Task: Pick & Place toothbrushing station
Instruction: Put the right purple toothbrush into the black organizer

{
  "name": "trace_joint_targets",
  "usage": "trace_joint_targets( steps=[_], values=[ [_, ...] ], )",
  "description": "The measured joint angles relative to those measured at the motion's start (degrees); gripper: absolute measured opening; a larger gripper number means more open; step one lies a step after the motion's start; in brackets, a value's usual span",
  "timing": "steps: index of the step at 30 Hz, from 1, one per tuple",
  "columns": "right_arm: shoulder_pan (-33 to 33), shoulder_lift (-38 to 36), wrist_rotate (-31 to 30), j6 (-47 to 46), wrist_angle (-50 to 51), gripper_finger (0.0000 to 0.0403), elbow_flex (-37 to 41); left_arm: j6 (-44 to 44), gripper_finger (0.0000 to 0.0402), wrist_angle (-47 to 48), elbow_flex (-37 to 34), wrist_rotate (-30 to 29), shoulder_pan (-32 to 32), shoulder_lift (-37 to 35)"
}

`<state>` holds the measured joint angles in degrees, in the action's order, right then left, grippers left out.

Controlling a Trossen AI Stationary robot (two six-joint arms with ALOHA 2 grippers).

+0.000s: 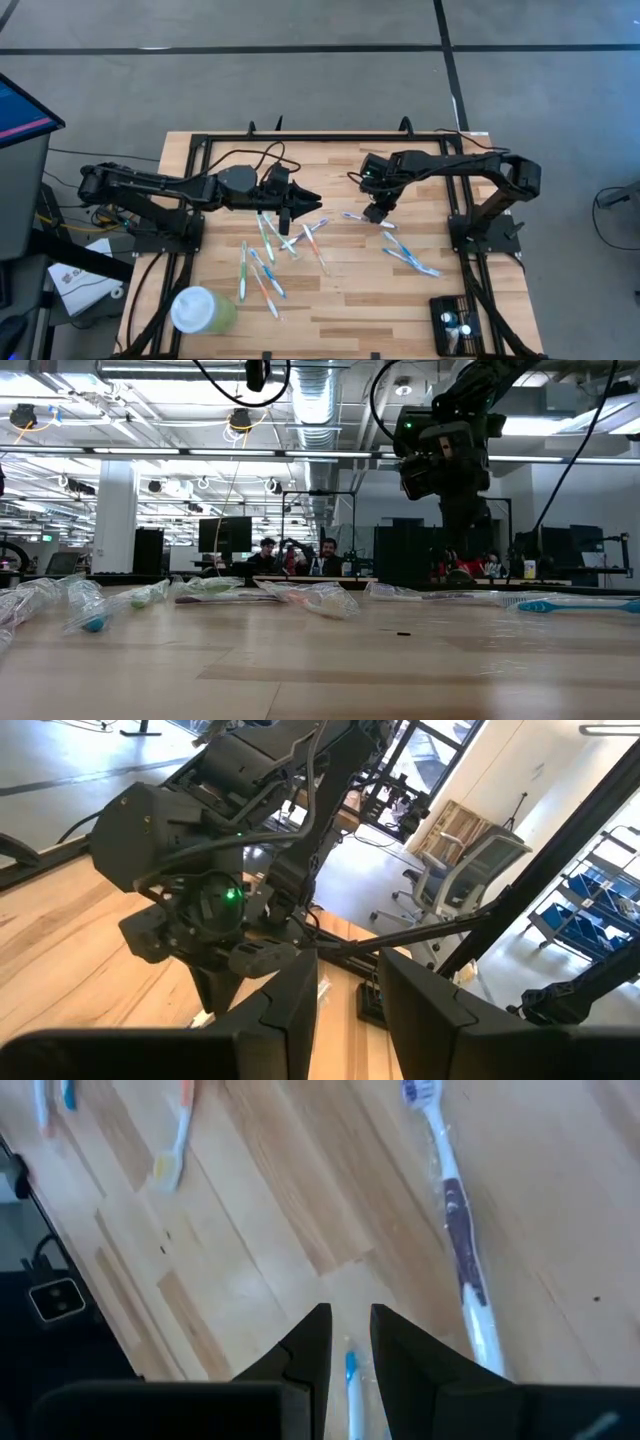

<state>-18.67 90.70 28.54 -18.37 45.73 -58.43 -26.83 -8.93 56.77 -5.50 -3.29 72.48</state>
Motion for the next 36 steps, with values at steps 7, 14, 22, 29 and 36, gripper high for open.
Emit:
trace_joint_targets(
  steps=[7, 14, 22, 29, 36],
  values=[
    [2.06, 0.02, -16.16, 6.32, 0.49, 0.0082, 0.0, 0.0, 0.0104, 0.15, 0.0, 0.0, 0.0, -0.02],
    [4.47, 0.02, -18.21, 7.31, -1.9, 0.0168, 0.0, -0.02, 0.0104, 0.24, 0.0, 0.0, 0.0, -0.02],
    [6.89, 3.43, -20.34, 8.81, -3.26, 0.025, 0.0, -0.04, 0.0104, 0.29, 0.0, 0.0, 0.0, 0.0],
    [9.15, 6.78, -22.43, 9.91, -7.28, 0.0228, -0.07, -0.23, 0.0104, 0.4, 0.0, 0.0, -0.02, 0.01],
    [9.14, 10.84, -22.46, 10.53, -8.08, 0.0205, 0.09, -0.61, 0.0104, 0.71, -0.17, 0.0, -0.26, -0.02]
  ],
)
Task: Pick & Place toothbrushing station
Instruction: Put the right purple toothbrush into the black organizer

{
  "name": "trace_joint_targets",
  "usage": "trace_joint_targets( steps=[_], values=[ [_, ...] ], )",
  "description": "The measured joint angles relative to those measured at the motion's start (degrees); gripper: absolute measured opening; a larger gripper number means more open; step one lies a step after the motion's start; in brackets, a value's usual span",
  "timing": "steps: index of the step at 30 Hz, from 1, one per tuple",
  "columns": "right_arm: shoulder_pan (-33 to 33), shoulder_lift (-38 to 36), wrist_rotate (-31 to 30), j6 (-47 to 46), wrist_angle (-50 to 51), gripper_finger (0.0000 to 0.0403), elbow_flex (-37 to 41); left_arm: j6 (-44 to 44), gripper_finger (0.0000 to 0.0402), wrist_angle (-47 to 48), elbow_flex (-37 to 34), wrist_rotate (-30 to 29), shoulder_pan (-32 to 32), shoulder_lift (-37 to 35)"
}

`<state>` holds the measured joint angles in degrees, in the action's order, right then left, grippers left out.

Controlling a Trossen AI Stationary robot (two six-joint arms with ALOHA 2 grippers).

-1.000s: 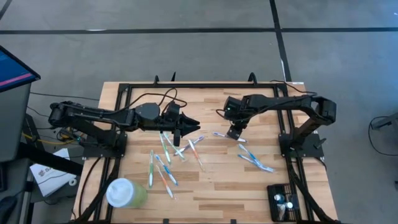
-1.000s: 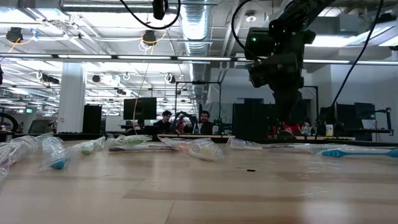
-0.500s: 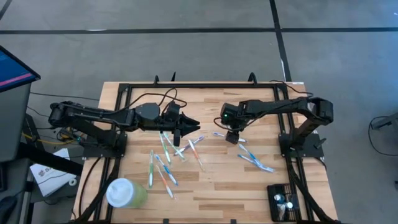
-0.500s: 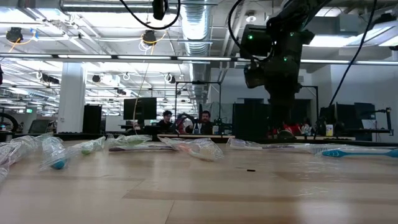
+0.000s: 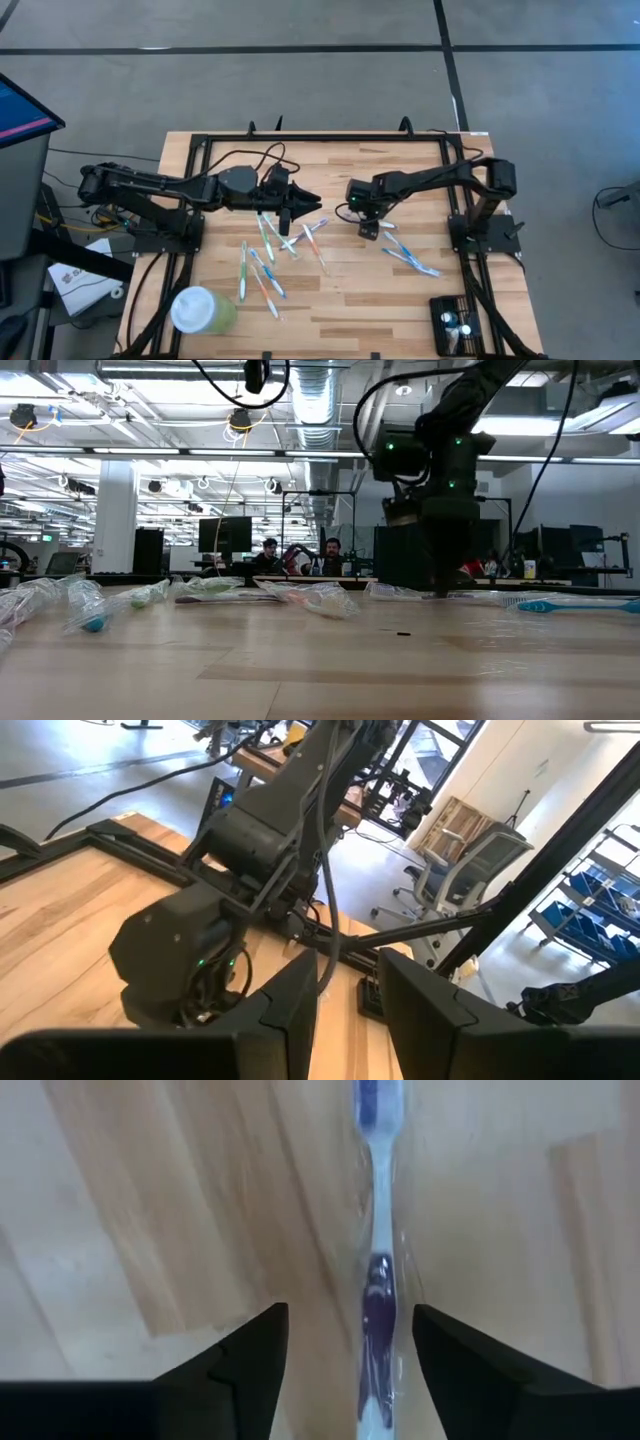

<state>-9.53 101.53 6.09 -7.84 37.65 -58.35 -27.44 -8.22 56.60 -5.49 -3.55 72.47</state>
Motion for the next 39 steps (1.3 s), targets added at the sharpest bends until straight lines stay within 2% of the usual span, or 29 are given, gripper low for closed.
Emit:
trace_joint_targets(
  steps=[13, 34, 39],
  values=[
    [-0.9, 0.95, -1.63, 0.33, -0.5, 0.0175, -0.07, 0.0, 0.0104, 0.26, -0.07, 0.0, -0.28, 0.01],
    [-0.38, 0.86, -1.43, -1.64, 1.27, 0.0013, 0.42, 0.09, 0.0104, 0.34, -0.11, -0.01, -0.28, 0.02],
    [-0.32, 0.87, -0.97, -2.28, 3.67, 0.0019, -0.08, 0.13, 0.0104, 0.34, -0.11, -0.22, -0.28, 0.02]
  ],
)
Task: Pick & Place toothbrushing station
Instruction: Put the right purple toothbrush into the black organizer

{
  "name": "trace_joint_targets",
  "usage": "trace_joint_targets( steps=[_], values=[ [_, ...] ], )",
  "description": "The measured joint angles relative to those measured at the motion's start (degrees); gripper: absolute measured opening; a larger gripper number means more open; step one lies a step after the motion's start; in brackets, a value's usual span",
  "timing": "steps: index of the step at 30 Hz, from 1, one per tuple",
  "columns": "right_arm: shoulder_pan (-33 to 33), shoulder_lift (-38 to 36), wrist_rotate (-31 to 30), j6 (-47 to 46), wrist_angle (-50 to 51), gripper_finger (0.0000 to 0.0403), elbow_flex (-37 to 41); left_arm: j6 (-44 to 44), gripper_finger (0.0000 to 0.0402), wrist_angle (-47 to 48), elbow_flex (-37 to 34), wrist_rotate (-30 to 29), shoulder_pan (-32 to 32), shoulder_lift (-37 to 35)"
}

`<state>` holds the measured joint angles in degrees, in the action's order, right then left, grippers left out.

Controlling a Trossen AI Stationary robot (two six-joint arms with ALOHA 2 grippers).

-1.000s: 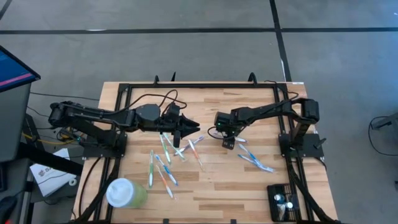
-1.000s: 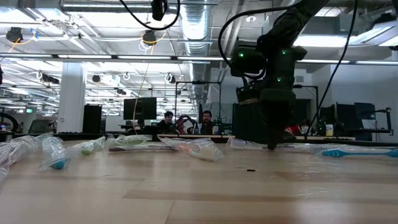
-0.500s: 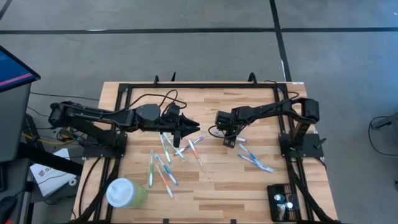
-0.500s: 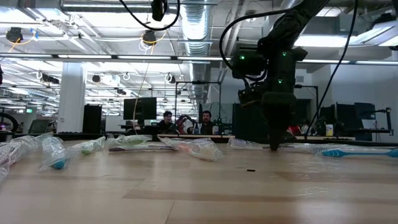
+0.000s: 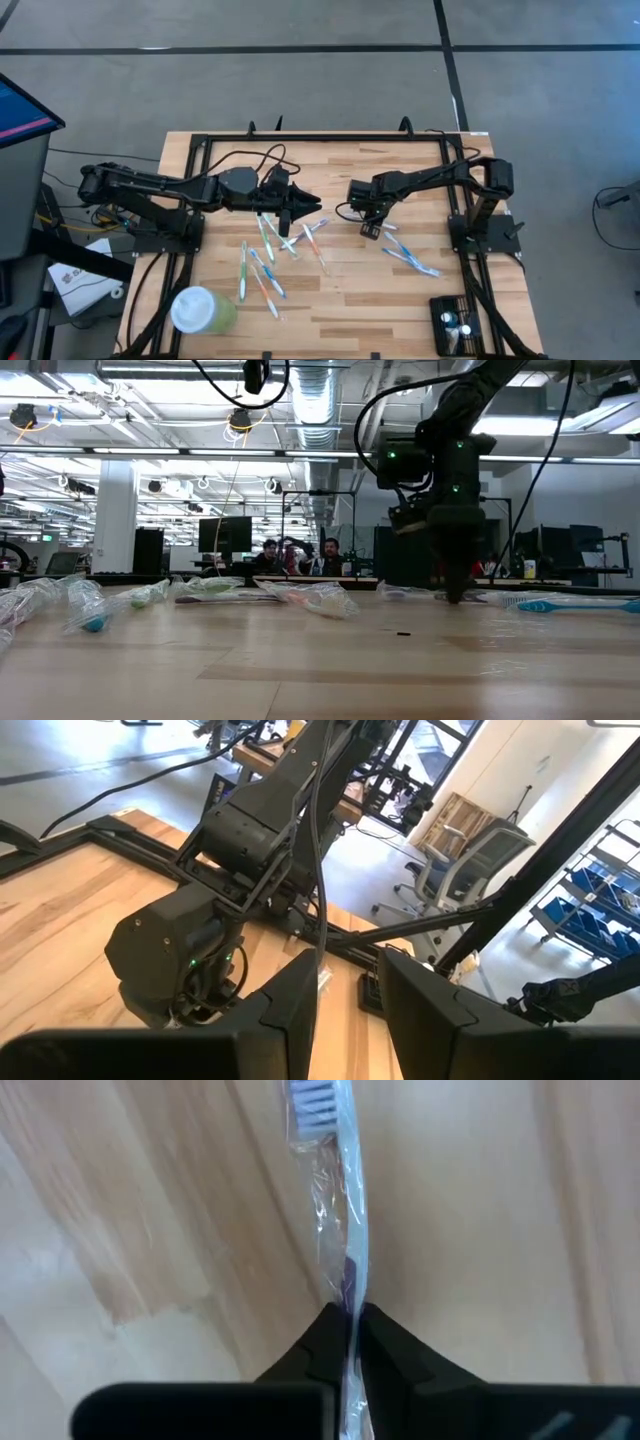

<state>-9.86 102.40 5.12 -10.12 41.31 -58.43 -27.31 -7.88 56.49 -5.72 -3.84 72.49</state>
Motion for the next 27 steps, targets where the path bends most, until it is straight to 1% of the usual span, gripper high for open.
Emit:
trace_joint_targets(
  steps=[2, 6, 11, 16, 22, 27],
  values=[
    [0.05, 0.1, 0.05, 0.01, 1.06, 0.002, -0.95, 0.02, 0.0104, -0.01, 0.0, -0.06, 0.0, -0.01],
    [-0.1, -0.5, -0.08, 0.61, 2.95, 0.0006, -4.06, -0.04, 0.0104, -0.02, -0.02, -0.11, 0.0, 0.0],
    [-0.95, -3.06, -1.83, 0.92, 3.66, 0.0012, -8.45, -0.08, 0.0104, -0.02, -0.02, -0.26, 0.0, -0.02],
    [-3.03, -7.21, -2.0, 0.19, 4.32, 0.0004, -11.98, -0.06, 0.0104, -0.02, -0.02, 0.65, 0.0, -0.02],
    [-5.53, -13.29, -1.99, -1.2, 5.13, 0.0008, -14.9, 0.0, 0.0104, -0.02, -0.02, 4.61, 0.0, -0.01],
    [-6.87, -17.93, -1.75, -3.79, 4.67, 0.0005, -16.5, 0.18, 0.0104, -0.02, -0.02, 4.87, 0.0, -0.02]
  ],
)
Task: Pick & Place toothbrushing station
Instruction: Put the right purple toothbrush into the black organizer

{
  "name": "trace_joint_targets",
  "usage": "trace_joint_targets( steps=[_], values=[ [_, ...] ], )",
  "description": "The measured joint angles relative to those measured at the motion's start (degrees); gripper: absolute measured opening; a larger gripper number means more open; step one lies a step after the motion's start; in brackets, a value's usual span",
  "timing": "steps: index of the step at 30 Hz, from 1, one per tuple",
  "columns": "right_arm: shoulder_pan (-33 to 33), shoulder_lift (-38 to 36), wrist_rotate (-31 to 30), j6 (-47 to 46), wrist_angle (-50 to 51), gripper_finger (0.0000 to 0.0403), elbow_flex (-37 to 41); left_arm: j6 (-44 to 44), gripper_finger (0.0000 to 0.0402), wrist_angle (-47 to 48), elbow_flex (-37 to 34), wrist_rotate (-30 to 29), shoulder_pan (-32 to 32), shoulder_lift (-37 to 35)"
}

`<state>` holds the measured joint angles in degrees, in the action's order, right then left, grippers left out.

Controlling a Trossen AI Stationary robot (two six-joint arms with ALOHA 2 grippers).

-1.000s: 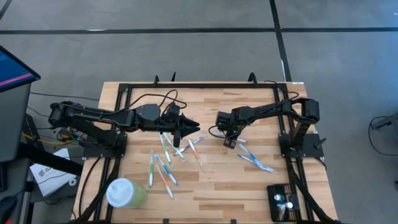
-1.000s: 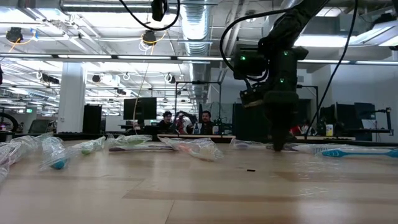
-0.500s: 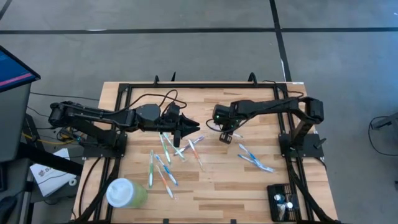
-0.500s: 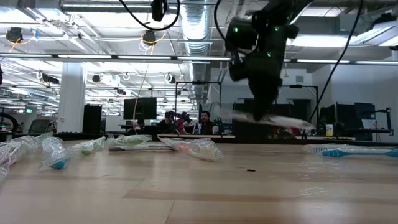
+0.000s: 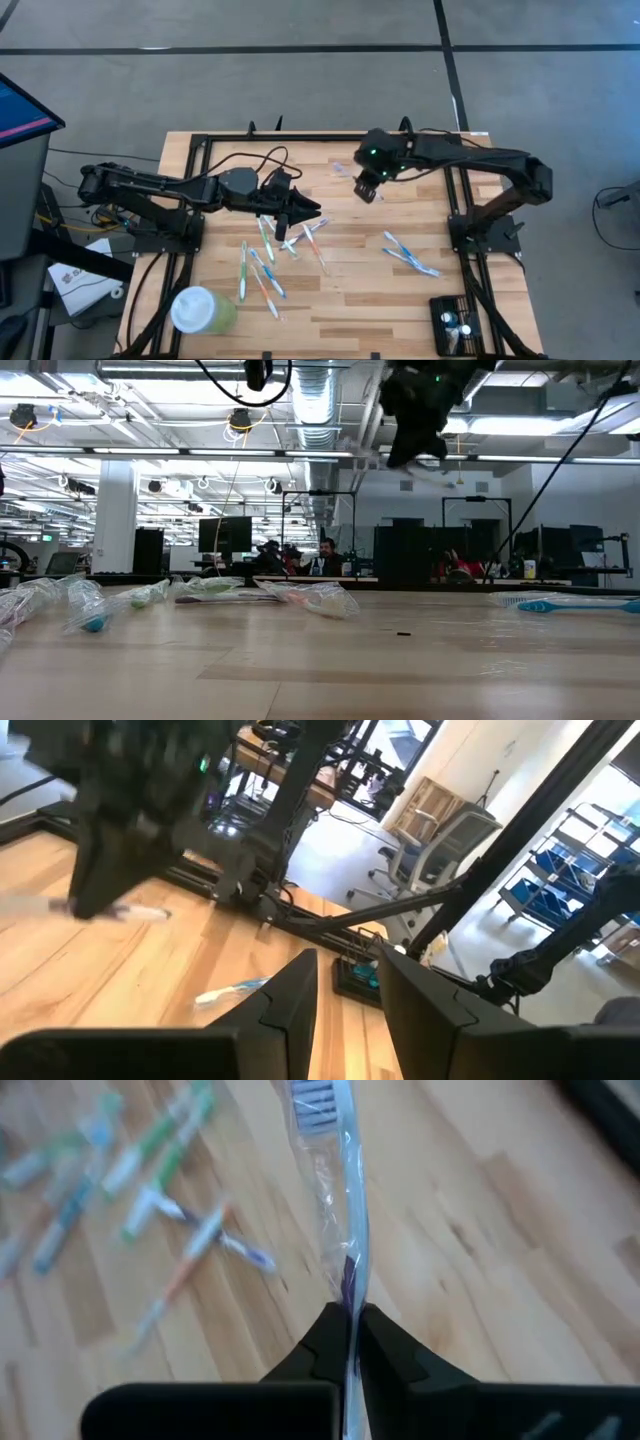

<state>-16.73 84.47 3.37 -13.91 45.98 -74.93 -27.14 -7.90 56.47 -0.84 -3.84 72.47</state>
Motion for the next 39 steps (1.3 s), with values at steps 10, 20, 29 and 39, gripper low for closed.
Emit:
trace_joint_targets(
  steps=[10, 20, 29, 39],
  values=[
    [0.84, -6.06, 6.25, -5.78, -8.89, 0.0006, -1.17, 0.11, 0.0104, 0.02, 0.0, 0.02, 1.81, 0.0],
    [6.06, -6.83, 12.11, -8.52, -19.58, 0.0008, -1.19, 0.33, 0.0104, 0.0, 0.0, 2.26, 2.6, 0.0],
    [8.06, -6.56, 11.98, -12.74, -29.78, 0.0009, -1.19, 1.64, 0.0106, -0.07, 0.0, 2.27, 2.64, 0.01],
    [8.5, -6.58, 11.77, -15.09, -44.06, 0.001, -1.19, 1.79, 0.0152, -4.85, 0.0, 1.61, 2.68, 0.02]
  ],
)
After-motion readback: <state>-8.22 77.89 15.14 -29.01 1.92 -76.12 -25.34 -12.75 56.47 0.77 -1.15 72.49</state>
